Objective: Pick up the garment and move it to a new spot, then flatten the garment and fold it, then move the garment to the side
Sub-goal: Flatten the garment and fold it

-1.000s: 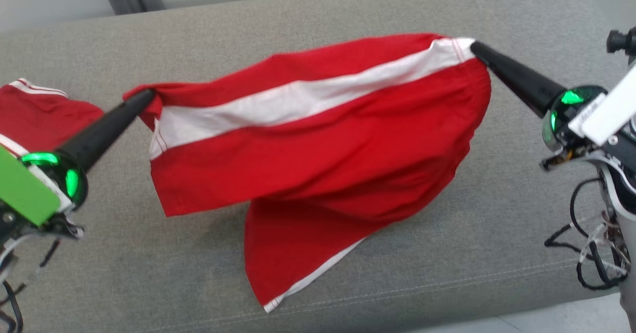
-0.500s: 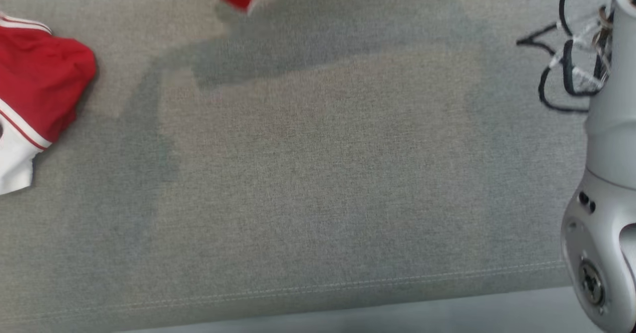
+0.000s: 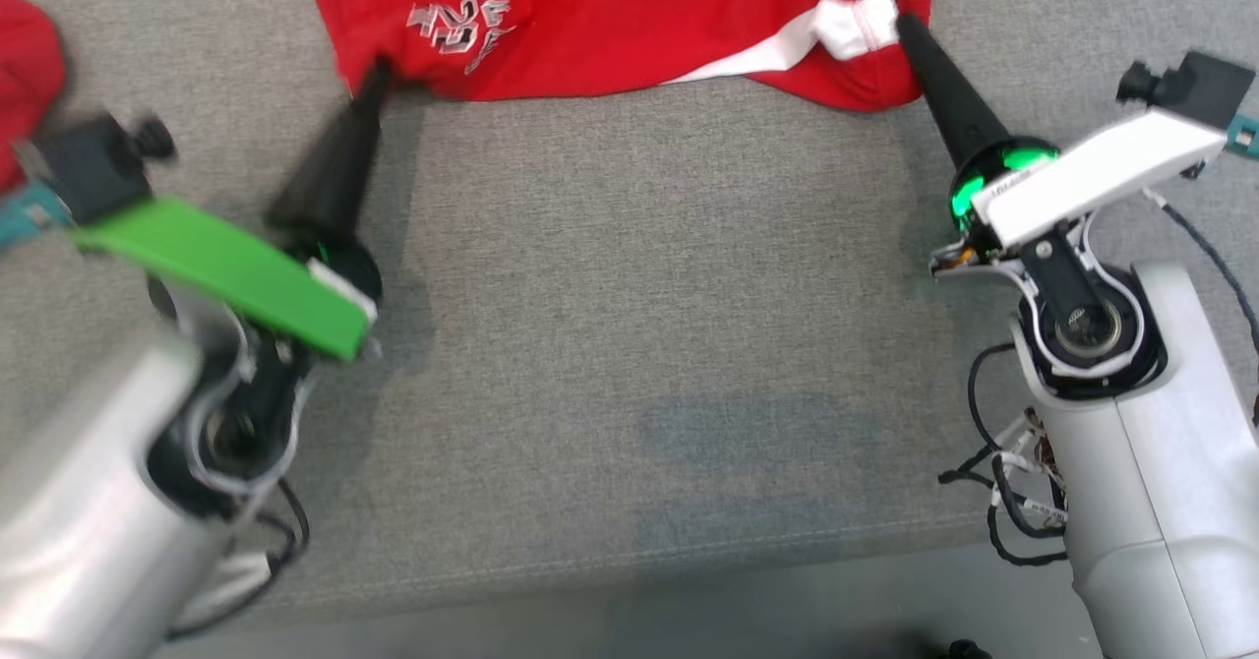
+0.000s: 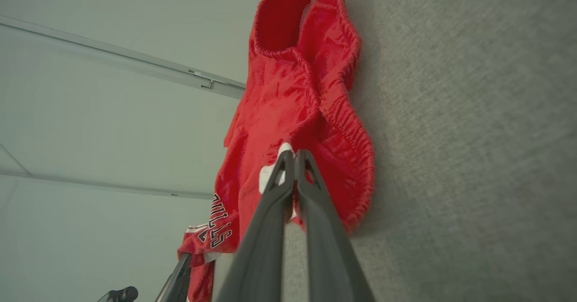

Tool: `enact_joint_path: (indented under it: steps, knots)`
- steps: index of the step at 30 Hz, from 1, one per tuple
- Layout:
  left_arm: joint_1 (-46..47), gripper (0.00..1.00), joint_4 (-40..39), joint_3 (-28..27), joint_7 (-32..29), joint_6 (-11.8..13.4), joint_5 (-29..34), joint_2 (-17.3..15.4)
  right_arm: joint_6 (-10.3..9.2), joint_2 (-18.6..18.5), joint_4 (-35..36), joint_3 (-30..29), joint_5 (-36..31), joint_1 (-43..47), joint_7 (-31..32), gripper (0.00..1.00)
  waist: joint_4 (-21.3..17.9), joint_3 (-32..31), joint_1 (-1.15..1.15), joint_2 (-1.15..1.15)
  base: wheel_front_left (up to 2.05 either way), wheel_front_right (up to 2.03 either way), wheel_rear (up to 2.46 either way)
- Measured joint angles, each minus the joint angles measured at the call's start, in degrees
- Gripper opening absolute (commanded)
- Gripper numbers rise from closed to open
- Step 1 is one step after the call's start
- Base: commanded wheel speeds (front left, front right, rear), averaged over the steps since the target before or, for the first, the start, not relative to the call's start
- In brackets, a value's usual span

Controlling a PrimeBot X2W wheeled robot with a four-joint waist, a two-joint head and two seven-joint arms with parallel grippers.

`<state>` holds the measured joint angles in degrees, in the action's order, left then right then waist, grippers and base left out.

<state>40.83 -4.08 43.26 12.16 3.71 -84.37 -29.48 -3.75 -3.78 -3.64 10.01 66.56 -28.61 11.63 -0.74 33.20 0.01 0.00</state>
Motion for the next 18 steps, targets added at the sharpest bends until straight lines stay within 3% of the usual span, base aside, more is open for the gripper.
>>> enact_joint_path:
  steps: [2, 7, 13, 18]
  knots:
    - [-4.40, 0.00, 1.29, 1.32, 0.16, -1.36, -0.19, -0.18, 2.52, 0.00, 0.58, 0.69, 0.59, 2.53, -0.07, 0.00, -0.50, 0.56, 0.00, 0.00, 0.00, 0.00, 0.00]
    - [-7.83, 0.00, 1.78, -0.22, 1.60, -3.76, -1.27, -0.48, 6.01, -0.20, 0.19, 1.93, 1.11, 4.80, -0.47, 0.00, -1.36, -0.46, 0.00, 0.00, 0.00, 0.00, 0.00]
    - [-13.05, 0.00, 2.16, -1.71, 1.77, -5.31, -3.87, 0.75, 7.28, 0.03, -1.36, 0.46, 2.76, 10.35, -1.24, 0.00, -1.93, -4.57, 0.00, 0.00, 0.00, 0.00, 0.00]
    - [-15.51, 0.00, 0.08, -3.75, 1.76, -6.06, -6.21, -0.69, 7.24, -3.45, -2.29, -0.70, 3.44, 14.27, 0.11, 0.00, -1.96, -8.48, 0.00, 0.00, 0.00, 0.00, 0.00]
